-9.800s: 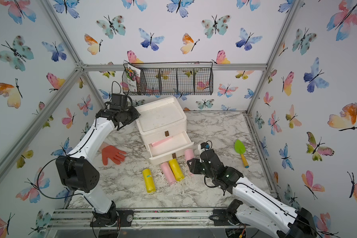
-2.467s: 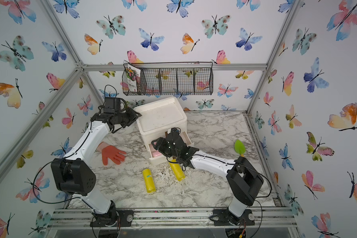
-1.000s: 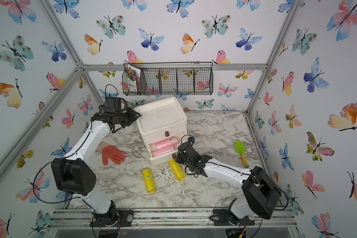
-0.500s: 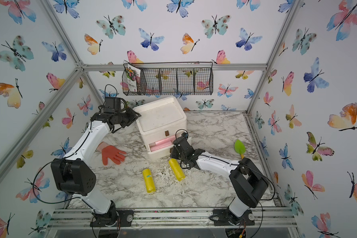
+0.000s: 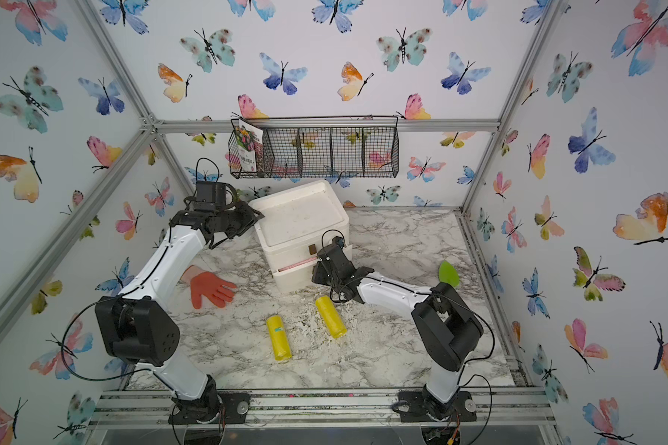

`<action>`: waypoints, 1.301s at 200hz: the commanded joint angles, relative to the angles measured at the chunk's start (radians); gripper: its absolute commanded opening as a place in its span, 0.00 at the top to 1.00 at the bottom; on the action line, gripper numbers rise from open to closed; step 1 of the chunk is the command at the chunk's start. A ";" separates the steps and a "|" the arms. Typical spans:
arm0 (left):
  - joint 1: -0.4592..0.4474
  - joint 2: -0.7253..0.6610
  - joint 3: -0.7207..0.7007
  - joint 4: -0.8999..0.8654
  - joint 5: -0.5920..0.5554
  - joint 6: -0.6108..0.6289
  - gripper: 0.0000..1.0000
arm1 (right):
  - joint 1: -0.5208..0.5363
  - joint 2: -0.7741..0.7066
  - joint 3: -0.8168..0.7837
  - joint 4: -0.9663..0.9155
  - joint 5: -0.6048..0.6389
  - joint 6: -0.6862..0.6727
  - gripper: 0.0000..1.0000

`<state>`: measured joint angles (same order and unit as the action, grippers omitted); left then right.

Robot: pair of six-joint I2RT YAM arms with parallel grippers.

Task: Sort the rolls of trash bags by color and place them into the drawer
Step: Close the drawer of the storage box.

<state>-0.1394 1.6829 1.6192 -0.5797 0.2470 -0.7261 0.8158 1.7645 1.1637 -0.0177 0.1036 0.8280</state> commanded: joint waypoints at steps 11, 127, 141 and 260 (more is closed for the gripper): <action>-0.009 -0.003 -0.039 -0.133 0.006 -0.004 0.63 | -0.028 0.028 0.044 0.078 -0.026 -0.048 0.98; -0.008 0.015 0.051 -0.191 -0.011 -0.022 0.60 | -0.109 -0.138 -0.256 0.212 -0.139 -0.005 0.56; -0.008 0.020 0.087 -0.222 -0.028 -0.018 0.56 | -0.110 -0.146 -0.302 0.234 -0.160 0.011 0.53; -0.008 0.017 0.268 -0.278 -0.069 -0.003 0.98 | -0.132 -0.018 -0.347 0.408 -0.331 0.156 0.35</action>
<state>-0.1459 1.7176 1.8271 -0.8345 0.2123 -0.7502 0.6888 1.7218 0.7898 0.3523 -0.1856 0.9623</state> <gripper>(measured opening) 0.150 0.647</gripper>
